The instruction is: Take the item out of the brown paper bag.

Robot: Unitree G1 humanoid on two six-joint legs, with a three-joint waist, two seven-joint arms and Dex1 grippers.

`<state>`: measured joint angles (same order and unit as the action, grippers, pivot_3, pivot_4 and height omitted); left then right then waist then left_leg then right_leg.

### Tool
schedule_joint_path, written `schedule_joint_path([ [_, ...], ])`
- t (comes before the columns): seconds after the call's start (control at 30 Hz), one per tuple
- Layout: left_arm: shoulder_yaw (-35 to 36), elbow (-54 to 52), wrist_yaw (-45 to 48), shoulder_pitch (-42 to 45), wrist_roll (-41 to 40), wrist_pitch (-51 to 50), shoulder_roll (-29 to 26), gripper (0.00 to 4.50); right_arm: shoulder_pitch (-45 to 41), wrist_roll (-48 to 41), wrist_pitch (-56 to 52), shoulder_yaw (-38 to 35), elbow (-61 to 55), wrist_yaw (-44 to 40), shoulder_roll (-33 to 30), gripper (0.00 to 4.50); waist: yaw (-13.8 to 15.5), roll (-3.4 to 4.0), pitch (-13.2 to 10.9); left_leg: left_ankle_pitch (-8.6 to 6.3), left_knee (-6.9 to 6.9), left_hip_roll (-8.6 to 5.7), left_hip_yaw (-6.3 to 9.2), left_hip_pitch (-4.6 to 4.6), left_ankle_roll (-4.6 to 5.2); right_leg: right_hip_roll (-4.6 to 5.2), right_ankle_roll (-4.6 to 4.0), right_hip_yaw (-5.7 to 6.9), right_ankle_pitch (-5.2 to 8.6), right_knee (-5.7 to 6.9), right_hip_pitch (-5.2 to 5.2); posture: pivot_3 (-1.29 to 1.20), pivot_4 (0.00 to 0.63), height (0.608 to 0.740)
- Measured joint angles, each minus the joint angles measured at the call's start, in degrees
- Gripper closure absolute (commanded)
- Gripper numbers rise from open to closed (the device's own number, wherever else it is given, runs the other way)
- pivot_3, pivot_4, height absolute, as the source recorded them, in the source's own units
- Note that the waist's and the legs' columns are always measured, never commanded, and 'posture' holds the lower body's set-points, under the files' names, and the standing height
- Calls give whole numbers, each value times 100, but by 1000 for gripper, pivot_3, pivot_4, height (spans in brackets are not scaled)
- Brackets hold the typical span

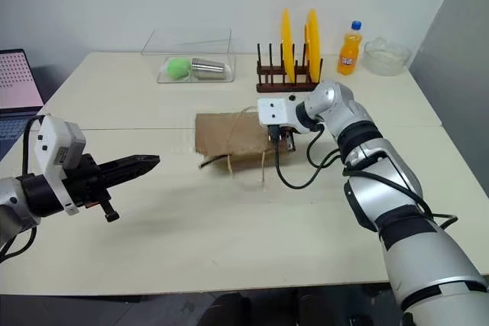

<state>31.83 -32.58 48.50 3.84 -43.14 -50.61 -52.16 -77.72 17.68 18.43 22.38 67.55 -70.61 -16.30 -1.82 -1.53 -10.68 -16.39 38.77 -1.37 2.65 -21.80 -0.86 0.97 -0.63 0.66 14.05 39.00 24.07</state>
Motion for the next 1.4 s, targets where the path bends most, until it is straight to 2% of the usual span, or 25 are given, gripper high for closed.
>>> schedule_joint_path([
  [0.2,-138,107,137,-12,16,172,-92,4500,272,-320,-57,-217,-843,-219,-232,4452,1,8,-5,0,-1,0,1,-4,-2,0,0,0,0,-1,2,0,150,740],
  [0.37,-361,124,370,-133,171,476,-263,4500,1085,-962,-723,-547,-2967,-773,-894,4452,41,8,-5,-2,-1,0,8,-9,0,1,1,6,0,-10,0,0,150,740],
  [0.5,-794,137,682,-261,567,1008,-453,4500,2384,-1582,-1913,-726,-5268,-1060,-1510,4452,94,12,-7,-6,-1,0,10,-11,7,2,1,8,1,-11,-1,0,150,740],
  [0.6,-1229,198,907,-163,887,1476,-541,3915,3132,-2043,-2985,-920,-6551,-1040,-1910,4500,134,17,-11,-8,-1,0,11,-10,10,2,0,9,2,-10,1,0,150,740],
  [0.77,-2120,352,1668,22,1536,2546,-810,2398,4412,-2873,-4639,-1440,-8432,-675,-2416,4500,155,21,-10,-8,-4,2,8,-8,11,2,-10,12,11,-10,-2,0,150,740],
  [0.93,-3294,1013,2244,717,2529,4062,-634,866,5547,-3308,-5597,-1542,-9464,-2,-2504,4500,180,23,-11,-8,-2,1,-3,-10,13,1,15,8,26,-12,-1,0,150,740],
  [1.13,-4594,2221,2671,1932,3507,5525,270,866,6237,-3825,-6338,-1888,-10451,773,-2546,4500,184,20,-10,-8,3,1,-1,-13,15,-3,23,10,28,-13,-5,0,150,740],
  [1.23,-4961,2870,2713,2304,3925,6187,624,847,6505,-3936,-6512,-1910,-10687,1054,-2596,3929,167,19,-10,-8,2,3,1,-13,15,-6,23,10,28,-10,-4,0,150,740],
  [1.4,-5353,3766,2679,2759,4513,7285,1027,847,6831,-4039,-6716,-1930,-11026,1462,-2749,2280,168,19,-9,-8,3,2,6,-14,15,-9,25,10,28,-8,-4,0,150,740],
])
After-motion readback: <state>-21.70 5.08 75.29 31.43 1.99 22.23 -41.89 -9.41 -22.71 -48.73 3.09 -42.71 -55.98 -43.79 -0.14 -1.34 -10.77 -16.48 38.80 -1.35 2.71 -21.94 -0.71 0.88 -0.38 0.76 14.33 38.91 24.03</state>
